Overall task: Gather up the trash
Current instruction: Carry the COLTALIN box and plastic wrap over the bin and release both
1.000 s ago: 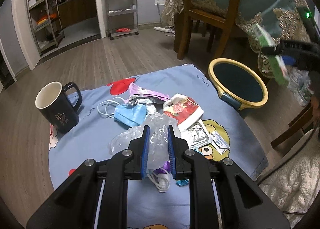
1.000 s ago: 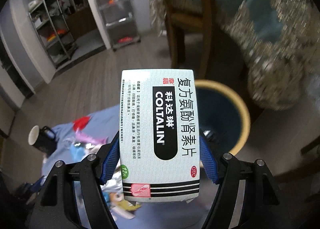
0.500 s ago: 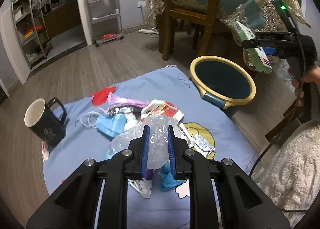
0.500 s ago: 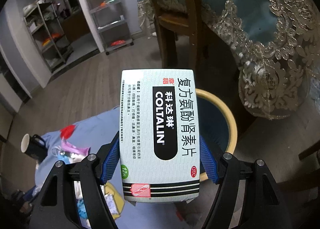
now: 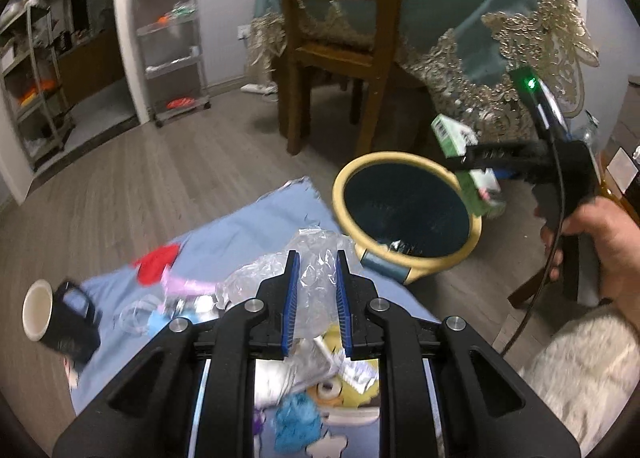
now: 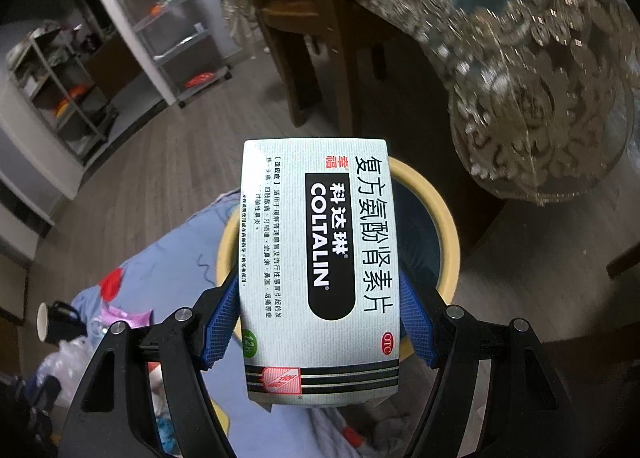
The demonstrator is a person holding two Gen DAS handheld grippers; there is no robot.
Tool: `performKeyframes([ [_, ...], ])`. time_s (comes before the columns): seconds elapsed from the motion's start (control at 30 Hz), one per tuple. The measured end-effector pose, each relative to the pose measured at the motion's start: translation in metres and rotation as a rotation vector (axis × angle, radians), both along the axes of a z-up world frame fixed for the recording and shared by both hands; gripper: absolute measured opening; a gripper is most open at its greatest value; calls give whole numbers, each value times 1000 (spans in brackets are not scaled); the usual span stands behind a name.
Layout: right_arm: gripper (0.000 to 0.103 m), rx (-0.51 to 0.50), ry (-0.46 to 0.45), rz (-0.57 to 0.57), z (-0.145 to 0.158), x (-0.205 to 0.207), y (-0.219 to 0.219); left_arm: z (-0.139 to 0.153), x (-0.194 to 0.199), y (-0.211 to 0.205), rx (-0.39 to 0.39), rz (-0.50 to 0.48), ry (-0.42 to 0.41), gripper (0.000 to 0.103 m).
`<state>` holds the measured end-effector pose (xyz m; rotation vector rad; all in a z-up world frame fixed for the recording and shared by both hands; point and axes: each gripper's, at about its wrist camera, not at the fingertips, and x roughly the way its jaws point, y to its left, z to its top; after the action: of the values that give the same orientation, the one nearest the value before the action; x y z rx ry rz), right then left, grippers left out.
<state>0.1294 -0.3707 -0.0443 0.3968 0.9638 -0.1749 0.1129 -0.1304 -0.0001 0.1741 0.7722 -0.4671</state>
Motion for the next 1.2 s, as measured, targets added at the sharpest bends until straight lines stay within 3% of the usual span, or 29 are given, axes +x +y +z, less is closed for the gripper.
performKeyframes([
  [0.23, 72, -13, 19, -3, -7, 9, -5, 1, 35, -31, -39, -36, 27, 17],
  [0.77, 72, -21, 62, -9, -19, 20, -14, -22, 76, -109, 17, -156, 54, 17],
  [0.97, 73, 26, 95, -51, -30, 27, -26, -41, 82, -129, 5, -216, 83, 17],
  [1.2, 73, 108, 94, -81, -37, 31, -36, -57, 102, -142, -1, -215, 95, 17],
])
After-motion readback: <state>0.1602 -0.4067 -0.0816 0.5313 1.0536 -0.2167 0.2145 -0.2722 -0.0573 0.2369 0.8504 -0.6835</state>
